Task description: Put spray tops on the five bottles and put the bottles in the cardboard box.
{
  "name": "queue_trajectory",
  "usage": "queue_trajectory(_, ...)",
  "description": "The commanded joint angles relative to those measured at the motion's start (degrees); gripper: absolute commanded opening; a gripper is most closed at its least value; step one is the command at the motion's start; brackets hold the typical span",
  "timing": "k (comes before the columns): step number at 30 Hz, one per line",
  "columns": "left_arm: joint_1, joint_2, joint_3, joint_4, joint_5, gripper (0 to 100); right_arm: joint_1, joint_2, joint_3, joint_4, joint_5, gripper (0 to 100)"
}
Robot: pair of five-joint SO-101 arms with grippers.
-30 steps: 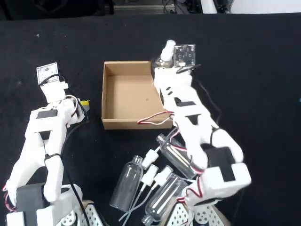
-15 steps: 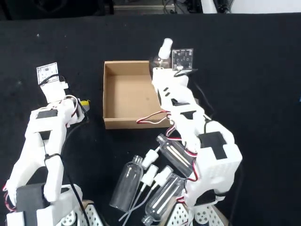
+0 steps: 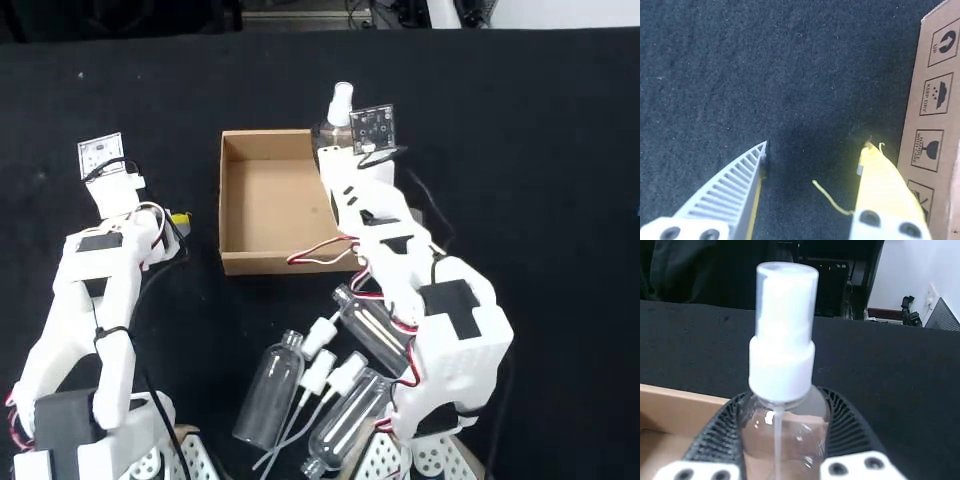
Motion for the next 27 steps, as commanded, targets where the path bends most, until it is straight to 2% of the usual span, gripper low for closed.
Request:
queue_trajectory(1,-0.66,-1.93,-1.1,-1.14,-0.18,27,-0.7,-0.31,-2.77,-1.23,0.79,1.3)
queue_trajectory(5,-0.66,-1.93,-1.1,-1.14,-0.18,27,-0.7,-0.31,-2.77,-1.23,0.88,1.8)
queue_trajectory(11,-0.66,-1.93,-1.19,-1.14,-0.18,27,-1.14,-0.31,-2.68,-1.23,1.14,15.2)
queue_trajectory(21,-0.66,-1.93,-1.1,-1.14,-0.18,27,-1.14,-0.31,-2.68,-1.32,1.23,10.3)
queue_trajectory(27,-0.66,-1.93,-1.19,-1.14,-0.18,27,-1.23,-0.31,-2.68,-1.23,1.32,25.1)
